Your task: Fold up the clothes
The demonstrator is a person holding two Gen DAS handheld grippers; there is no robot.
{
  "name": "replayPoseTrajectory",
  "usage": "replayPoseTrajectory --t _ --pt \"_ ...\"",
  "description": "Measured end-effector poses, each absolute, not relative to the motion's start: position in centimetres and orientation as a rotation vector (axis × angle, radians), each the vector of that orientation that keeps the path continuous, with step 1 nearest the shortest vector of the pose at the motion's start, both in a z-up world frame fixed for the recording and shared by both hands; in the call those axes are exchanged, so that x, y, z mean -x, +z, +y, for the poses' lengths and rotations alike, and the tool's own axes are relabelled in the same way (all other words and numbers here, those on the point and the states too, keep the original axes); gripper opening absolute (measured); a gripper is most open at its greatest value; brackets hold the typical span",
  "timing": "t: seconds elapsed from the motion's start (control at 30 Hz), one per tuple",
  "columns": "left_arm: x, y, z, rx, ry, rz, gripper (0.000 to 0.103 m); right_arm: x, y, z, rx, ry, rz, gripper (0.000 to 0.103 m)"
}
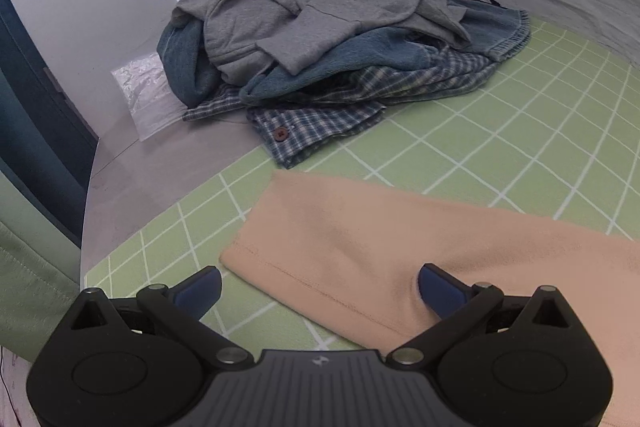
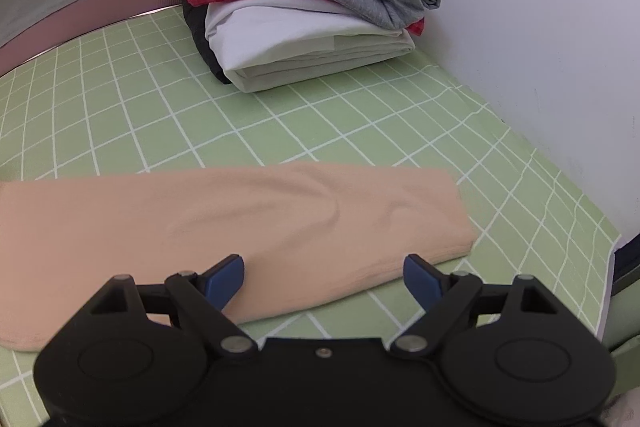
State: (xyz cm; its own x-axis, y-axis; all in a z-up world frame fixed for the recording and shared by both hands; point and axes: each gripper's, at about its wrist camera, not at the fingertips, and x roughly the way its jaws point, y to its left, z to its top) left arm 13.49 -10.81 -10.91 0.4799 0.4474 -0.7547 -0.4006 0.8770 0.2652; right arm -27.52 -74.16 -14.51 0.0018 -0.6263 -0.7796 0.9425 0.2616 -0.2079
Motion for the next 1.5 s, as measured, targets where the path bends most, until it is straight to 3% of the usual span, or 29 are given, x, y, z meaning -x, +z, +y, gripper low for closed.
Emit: replayPoseTrajectory --t 0.5,0.57,0.63,0.7,0.8,1.5 --pt "-13.4 -10.8 -10.3 -0.013 0.543 0.965 0.103 30.8 -15.3 -78.9 -0.582 -1.335 0.799 0.085" --pt "-13.2 -10.8 -10.0 0.022 0.549 0.971 0.103 31.2 -15.2 -78.9 -0.612 -1.293 0.757 0.066" --pt "-12.9 -10.8 -10.1 0.024 0.552 0.971 0.103 31.1 -14.8 -78.7 -0.596 -1.264 0.756 0.026" --pt "-12.8 -10.8 -10.3 0.01 0.553 0.97 0.103 30.8 -14.6 -78.6 -0.579 -1.241 0.771 0.013" --pt "-12.5 -10.7 -10.3 0.005 0.55 0.974 0.103 30.7 -14.6 -78.5 -0.572 -1.247 0.78 0.006" --pt "-5.0 -10.3 -9.7 0.096 0.514 1.055 0.103 34.9 -14.5 -72.9 -0.626 -1.304 0.758 0.005"
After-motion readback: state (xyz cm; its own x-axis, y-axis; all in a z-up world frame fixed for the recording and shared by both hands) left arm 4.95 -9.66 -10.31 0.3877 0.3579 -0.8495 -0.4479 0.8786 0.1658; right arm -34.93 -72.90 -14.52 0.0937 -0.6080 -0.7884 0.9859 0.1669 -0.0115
